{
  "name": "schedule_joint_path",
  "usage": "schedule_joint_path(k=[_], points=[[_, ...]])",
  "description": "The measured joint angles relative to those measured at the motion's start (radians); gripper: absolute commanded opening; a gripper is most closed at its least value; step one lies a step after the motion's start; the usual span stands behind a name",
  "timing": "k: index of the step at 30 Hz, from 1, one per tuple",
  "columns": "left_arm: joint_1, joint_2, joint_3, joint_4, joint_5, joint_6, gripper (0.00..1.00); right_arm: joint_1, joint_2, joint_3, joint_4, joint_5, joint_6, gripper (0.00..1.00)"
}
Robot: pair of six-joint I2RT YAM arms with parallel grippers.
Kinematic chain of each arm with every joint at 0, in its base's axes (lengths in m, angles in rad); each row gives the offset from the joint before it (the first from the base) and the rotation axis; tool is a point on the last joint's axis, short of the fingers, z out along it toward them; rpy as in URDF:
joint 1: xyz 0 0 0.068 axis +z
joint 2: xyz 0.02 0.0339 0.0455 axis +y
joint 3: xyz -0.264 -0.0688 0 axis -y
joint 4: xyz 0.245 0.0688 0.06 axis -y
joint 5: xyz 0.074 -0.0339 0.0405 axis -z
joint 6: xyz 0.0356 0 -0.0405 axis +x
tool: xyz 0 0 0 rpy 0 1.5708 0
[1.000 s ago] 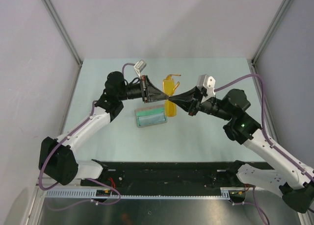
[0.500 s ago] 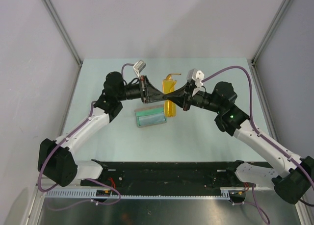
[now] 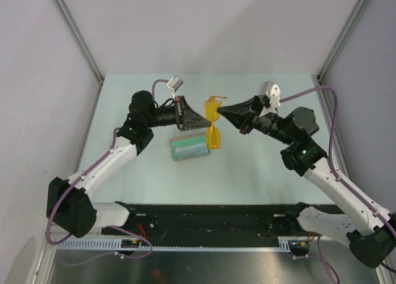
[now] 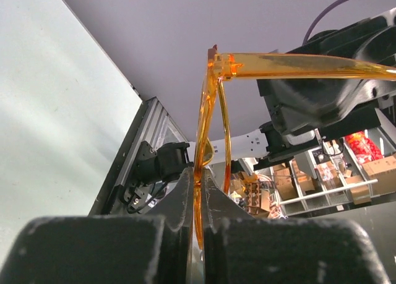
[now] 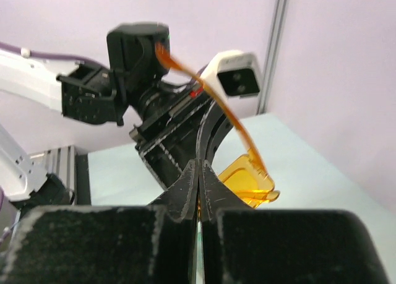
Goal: Organize the sunglasses
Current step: Close the left temple of the sunglasses at the center of the board, then close the right temple of the sunglasses at the center of the board.
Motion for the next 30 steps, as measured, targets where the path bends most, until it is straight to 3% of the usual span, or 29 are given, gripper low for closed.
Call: schedule_joint_path(k=[12,24,30], points=[[0.000,-0.045,-0.018,0.000,0.016,0.067,0.01,-0.058,0.106,0.020,0.169,0.026,0.083,0.00],[-0.002,-0.061,-0.056,-0.008,0.067,0.127,0.01,-0.060,0.136,0.143,0.163,-0.044,0.083,0.00],[-0.002,-0.061,-0.056,-0.008,0.066,0.131,0.00,-0.043,0.127,0.160,0.063,-0.145,0.035,0.00]])
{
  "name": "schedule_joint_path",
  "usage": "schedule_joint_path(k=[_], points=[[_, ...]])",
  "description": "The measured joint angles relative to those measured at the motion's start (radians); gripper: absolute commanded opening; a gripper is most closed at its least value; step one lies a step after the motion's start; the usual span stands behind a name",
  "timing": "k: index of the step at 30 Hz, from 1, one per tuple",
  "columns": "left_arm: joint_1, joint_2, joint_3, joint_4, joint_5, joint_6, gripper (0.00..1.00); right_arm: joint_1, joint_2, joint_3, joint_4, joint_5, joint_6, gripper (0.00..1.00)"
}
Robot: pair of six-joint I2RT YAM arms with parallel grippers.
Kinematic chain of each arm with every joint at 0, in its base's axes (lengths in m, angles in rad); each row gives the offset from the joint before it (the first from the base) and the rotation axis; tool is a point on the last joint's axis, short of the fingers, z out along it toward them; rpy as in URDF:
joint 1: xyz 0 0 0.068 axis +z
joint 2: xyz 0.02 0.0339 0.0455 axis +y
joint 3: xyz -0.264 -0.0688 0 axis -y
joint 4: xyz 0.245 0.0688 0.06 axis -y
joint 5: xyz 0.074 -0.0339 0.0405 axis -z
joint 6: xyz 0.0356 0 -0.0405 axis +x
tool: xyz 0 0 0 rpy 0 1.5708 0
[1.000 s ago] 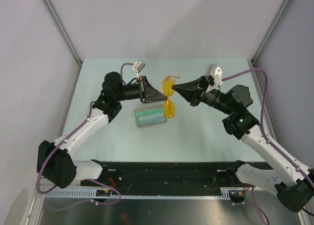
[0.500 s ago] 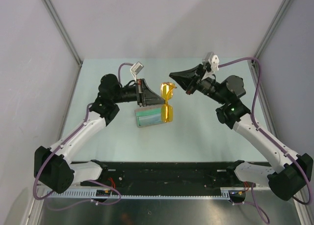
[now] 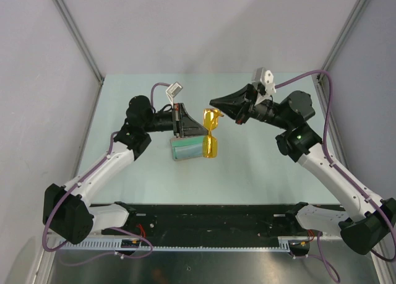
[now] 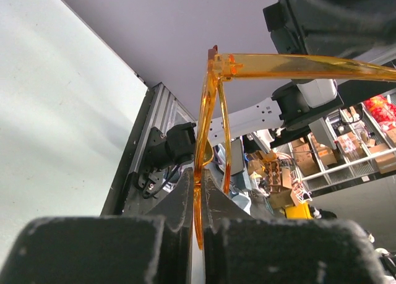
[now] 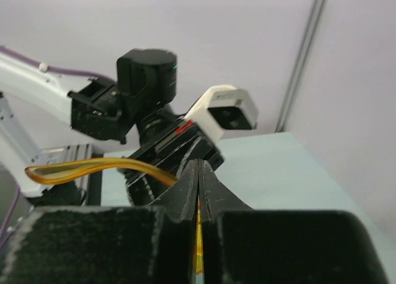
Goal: Organize the sunglasses
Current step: Close the right temple of the sunglasses at the center of the board.
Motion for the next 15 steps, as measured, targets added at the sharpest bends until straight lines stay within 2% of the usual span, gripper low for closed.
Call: schedule_joint_path(k=[5,15], points=[[0.000,0.000,0.000,-0.007,-0.003,0.003,0.00,0.033,-0.003,0.001,-0.120,-0.040,-0.055,0.00],[0.024,0.000,0.000,-0.040,-0.018,0.006,0.00,0.076,-0.019,0.001,-0.306,-0.018,-0.150,0.00]])
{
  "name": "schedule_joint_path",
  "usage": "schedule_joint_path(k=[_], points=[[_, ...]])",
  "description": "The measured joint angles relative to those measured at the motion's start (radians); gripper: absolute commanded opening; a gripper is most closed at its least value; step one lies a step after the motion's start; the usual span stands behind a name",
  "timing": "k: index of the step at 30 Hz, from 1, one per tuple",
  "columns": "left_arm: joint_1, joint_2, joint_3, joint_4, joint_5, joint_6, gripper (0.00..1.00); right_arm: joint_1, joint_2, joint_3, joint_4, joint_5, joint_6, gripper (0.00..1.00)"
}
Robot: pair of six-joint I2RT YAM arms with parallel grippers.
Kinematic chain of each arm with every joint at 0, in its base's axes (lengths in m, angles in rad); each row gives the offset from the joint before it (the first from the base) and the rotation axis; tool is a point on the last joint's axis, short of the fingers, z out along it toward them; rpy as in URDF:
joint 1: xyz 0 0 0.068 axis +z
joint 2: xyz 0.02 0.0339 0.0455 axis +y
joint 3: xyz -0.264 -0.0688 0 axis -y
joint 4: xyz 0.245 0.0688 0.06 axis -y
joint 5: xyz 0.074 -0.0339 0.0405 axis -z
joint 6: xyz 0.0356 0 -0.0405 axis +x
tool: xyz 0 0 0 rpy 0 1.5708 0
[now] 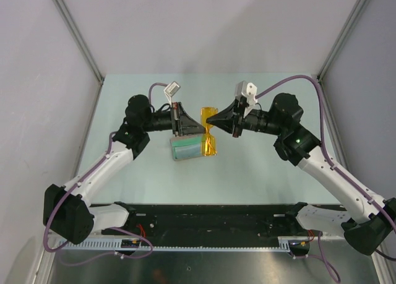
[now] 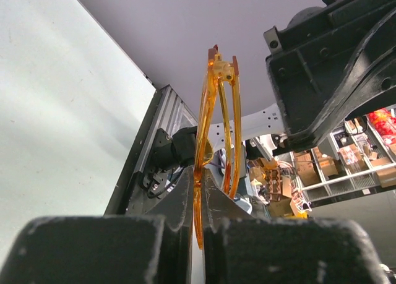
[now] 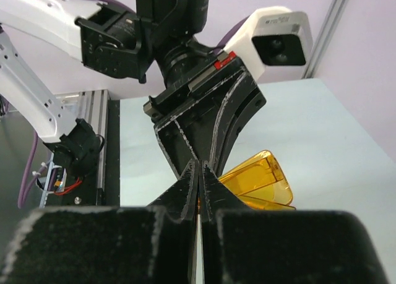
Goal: Organize the sunglasses
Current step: Close the right temple of the sunglasses at the center of the board, then rotate the opened sunglasses case at the center of the board.
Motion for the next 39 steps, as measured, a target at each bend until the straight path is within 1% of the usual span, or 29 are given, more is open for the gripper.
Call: schedule_joint_path(k=[5,6,8,9,10,11,13,14,15,16,19,21,22,24,26,30,34,36,39], points=[[0.007,0.000,0.005,-0.006,0.003,-0.002,0.00,0.049,0.002,0.000,-0.066,0.078,-0.052,0.00],[0.013,0.000,0.005,-0.007,0.003,-0.001,0.00,0.059,0.002,0.000,-0.069,0.092,-0.057,0.02],[0.032,0.000,0.005,-0.010,0.002,-0.002,0.00,0.079,0.002,0.000,-0.071,0.131,-0.060,0.14],[0.044,0.000,0.005,-0.011,0.001,-0.002,0.00,0.087,0.002,0.000,-0.065,0.150,-0.059,0.16],[0.061,0.000,0.005,-0.013,-0.001,-0.001,0.00,0.091,0.001,0.000,-0.059,0.173,-0.056,0.20],[0.080,-0.003,0.003,-0.013,-0.004,0.000,0.01,0.092,-0.001,0.000,-0.051,0.199,-0.051,0.38],[0.120,-0.017,-0.003,-0.039,-0.032,0.008,0.00,0.089,-0.007,0.000,-0.033,0.255,-0.037,0.45],[0.137,-0.027,-0.007,-0.057,-0.051,0.018,0.00,0.085,-0.010,0.000,-0.028,0.278,-0.029,0.55],[0.161,-0.043,-0.010,-0.088,-0.074,0.028,0.00,0.079,-0.013,0.003,-0.027,0.301,-0.023,0.59],[0.184,-0.061,-0.015,-0.115,-0.098,0.038,0.00,0.069,-0.013,0.008,-0.028,0.319,-0.011,0.65],[0.275,-0.127,-0.056,-0.163,-0.160,0.046,0.00,0.035,-0.004,0.024,-0.043,0.351,0.004,0.79],[0.339,-0.161,-0.087,-0.189,-0.192,0.045,0.00,0.013,0.023,0.040,-0.068,0.351,-0.003,0.80],[0.363,-0.171,-0.098,-0.200,-0.206,0.045,0.00,0.004,0.041,0.045,-0.083,0.346,-0.014,0.85],[0.423,-0.191,-0.127,-0.230,-0.251,0.045,0.00,-0.005,0.089,0.048,-0.107,0.338,-0.037,0.87],[0.484,-0.209,-0.158,-0.267,-0.296,0.045,0.00,-0.011,0.163,0.048,-0.140,0.321,-0.072,0.92],[0.589,-0.220,-0.191,-0.323,-0.347,0.046,0.00,-0.014,0.311,0.049,-0.163,0.298,-0.144,0.95],[0.657,-0.210,-0.192,-0.343,-0.332,0.051,0.01,-0.011,0.455,0.082,-0.211,0.272,-0.246,0.96],[0.674,-0.205,-0.193,-0.350,-0.322,0.053,0.00,-0.002,0.539,0.147,-0.261,0.262,-0.314,0.96],[0.688,-0.205,-0.208,-0.352,-0.306,0.053,0.00,0.026,0.672,0.299,-0.367,0.259,-0.422,0.96]])
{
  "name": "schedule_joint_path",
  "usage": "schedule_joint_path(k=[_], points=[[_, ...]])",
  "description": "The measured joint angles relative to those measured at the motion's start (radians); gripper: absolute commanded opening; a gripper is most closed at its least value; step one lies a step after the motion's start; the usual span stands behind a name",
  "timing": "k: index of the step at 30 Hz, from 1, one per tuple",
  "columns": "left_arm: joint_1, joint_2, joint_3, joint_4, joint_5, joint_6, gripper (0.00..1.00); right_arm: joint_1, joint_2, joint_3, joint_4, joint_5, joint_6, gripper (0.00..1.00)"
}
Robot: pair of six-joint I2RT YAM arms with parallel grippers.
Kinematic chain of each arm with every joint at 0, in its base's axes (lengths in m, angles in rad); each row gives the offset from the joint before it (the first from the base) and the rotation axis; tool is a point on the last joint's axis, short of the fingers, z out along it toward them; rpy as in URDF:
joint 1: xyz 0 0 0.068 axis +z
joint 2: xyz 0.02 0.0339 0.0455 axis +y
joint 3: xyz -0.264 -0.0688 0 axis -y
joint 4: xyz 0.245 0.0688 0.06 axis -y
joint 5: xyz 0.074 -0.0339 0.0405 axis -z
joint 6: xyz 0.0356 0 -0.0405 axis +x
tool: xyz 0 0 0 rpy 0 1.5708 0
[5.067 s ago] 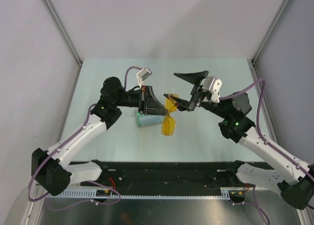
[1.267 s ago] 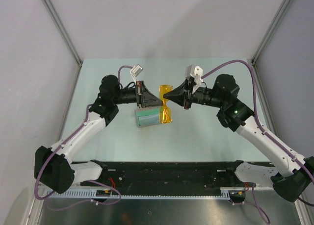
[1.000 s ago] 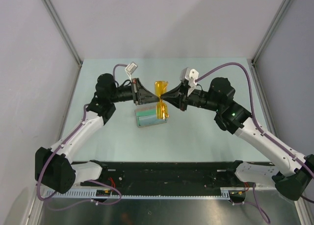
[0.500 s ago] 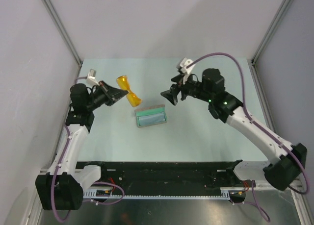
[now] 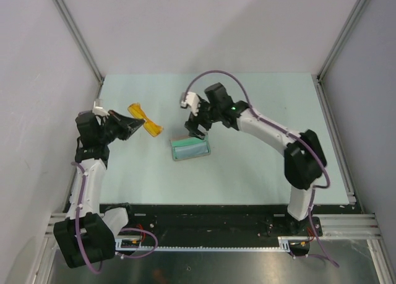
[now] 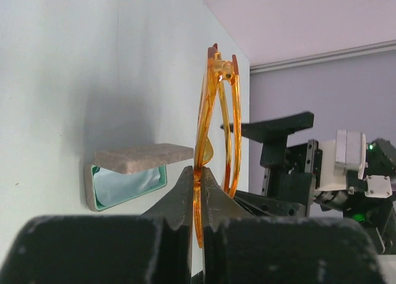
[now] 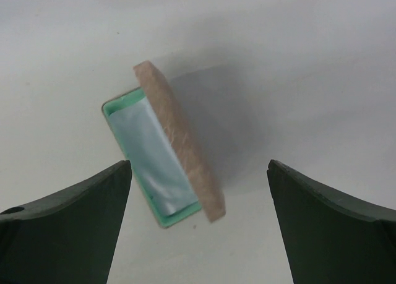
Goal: Organize the sunglasses
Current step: Rotate the opened sunglasses case at the center of the board.
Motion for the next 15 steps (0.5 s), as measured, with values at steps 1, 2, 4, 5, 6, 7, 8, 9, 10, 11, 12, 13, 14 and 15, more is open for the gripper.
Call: schedule_joint_path(k=[1,2,4,5,6,7,8,9,10,11,12,13,14,15], points=[[0.003,0.000,-0.005,-0.002,0.005,0.000,0.01,0.014,0.045,0.063,-0.042,0.007,-0.034,0.96],[0.005,0.002,-0.009,-0.003,0.013,0.000,0.00,0.028,0.089,0.123,-0.076,0.018,-0.069,0.96],[0.008,0.007,-0.012,-0.005,0.024,0.001,0.01,0.056,0.156,0.218,-0.143,0.037,-0.130,0.96],[0.010,0.011,-0.013,-0.006,0.028,0.001,0.00,0.071,0.196,0.275,-0.184,0.044,-0.161,0.96],[0.012,0.014,-0.014,-0.005,0.031,0.001,0.00,0.081,0.231,0.322,-0.218,0.050,-0.191,0.95],[0.014,0.016,-0.014,-0.006,0.033,0.001,0.00,0.091,0.266,0.370,-0.262,0.052,-0.214,0.95],[0.018,0.016,-0.016,-0.005,0.035,0.001,0.00,0.101,0.301,0.418,-0.300,0.053,-0.238,0.95],[0.024,0.015,-0.020,-0.005,0.035,0.001,0.00,0.107,0.332,0.456,-0.333,0.056,-0.259,0.95],[0.029,0.015,-0.024,-0.005,0.034,0.001,0.00,0.111,0.354,0.480,-0.362,0.057,-0.274,0.95],[0.037,0.015,-0.030,-0.005,0.034,0.001,0.00,0.113,0.378,0.504,-0.398,0.058,-0.292,0.95],[0.044,0.015,-0.036,-0.006,0.030,0.001,0.00,0.113,0.396,0.520,-0.430,0.056,-0.311,0.95],[0.050,0.015,-0.041,-0.006,0.026,0.001,0.00,0.110,0.410,0.530,-0.463,0.051,-0.325,0.95],[0.055,0.015,-0.046,-0.007,0.022,0.001,0.00,0.108,0.422,0.538,-0.493,0.042,-0.338,0.95],[0.058,0.015,-0.047,-0.009,0.019,0.001,0.00,0.104,0.429,0.544,-0.520,0.034,-0.351,0.95]])
